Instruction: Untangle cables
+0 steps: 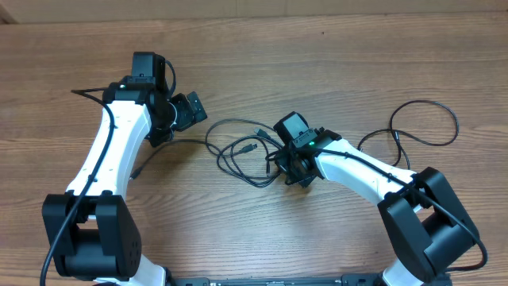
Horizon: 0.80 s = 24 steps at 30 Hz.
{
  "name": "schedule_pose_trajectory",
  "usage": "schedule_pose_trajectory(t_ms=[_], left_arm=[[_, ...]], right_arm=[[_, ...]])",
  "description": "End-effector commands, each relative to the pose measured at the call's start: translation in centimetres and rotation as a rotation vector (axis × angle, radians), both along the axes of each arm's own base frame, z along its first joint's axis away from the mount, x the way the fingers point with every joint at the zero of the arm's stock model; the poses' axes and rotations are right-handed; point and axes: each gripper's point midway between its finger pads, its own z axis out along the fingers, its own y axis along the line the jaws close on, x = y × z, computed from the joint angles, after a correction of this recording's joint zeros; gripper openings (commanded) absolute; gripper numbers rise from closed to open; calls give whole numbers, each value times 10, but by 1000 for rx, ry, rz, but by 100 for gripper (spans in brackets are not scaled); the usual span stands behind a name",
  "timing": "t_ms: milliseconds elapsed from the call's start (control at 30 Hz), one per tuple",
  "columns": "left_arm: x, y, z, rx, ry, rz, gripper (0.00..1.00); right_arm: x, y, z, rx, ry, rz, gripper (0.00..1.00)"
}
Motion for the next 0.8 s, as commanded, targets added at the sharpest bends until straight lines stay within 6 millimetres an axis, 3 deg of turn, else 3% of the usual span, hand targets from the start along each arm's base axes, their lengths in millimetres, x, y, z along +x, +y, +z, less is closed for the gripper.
schedule_pose_trajectory(t_ms=[0,233,367,433,567,667,767], left_arm=[[-2,1,-6,6,18,14,99],[-2,1,-6,6,18,14,99],[-2,1,-6,6,18,14,100],[-2,1,-6,6,18,14,100],[-2,1,-6,6,18,14,100],[-2,1,-6,6,18,14,100],[-2,1,-6,6,18,14,99]], right_arm=[[-1,-3,-2,-17,-3,-7,15],[2,-1,-2,-27,-22,-4,18],[1,3,-2,-34,-39,9,12],[1,3,-2,-35,-41,12,4],[0,3,0,-39,-40,57,4],[5,5,17,-31,-84,129,4],[17,14,49,-10,-187,251,4]])
